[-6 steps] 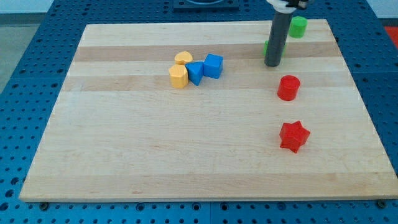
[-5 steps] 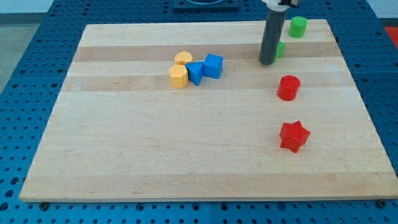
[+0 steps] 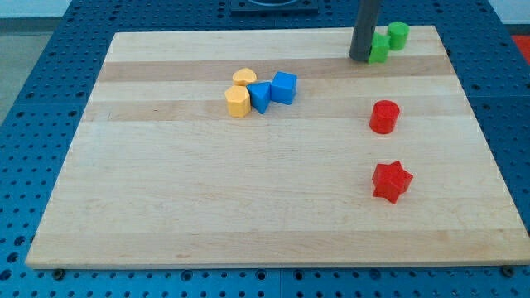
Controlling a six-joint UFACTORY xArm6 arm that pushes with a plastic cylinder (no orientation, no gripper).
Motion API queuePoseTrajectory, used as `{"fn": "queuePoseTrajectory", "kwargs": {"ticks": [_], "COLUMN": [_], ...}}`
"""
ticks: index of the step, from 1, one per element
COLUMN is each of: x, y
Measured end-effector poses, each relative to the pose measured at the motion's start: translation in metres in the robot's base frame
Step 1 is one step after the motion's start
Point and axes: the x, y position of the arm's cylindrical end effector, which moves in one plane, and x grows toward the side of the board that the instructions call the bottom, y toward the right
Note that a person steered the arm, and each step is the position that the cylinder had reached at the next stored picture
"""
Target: Point your arm at top right
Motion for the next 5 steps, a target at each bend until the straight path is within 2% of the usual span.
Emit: {"fn": "queuePoseTrajectory", "kwargs": {"ticks": [3,5], "x": [0.002,0.060], "y": [0.017,0.001]}}
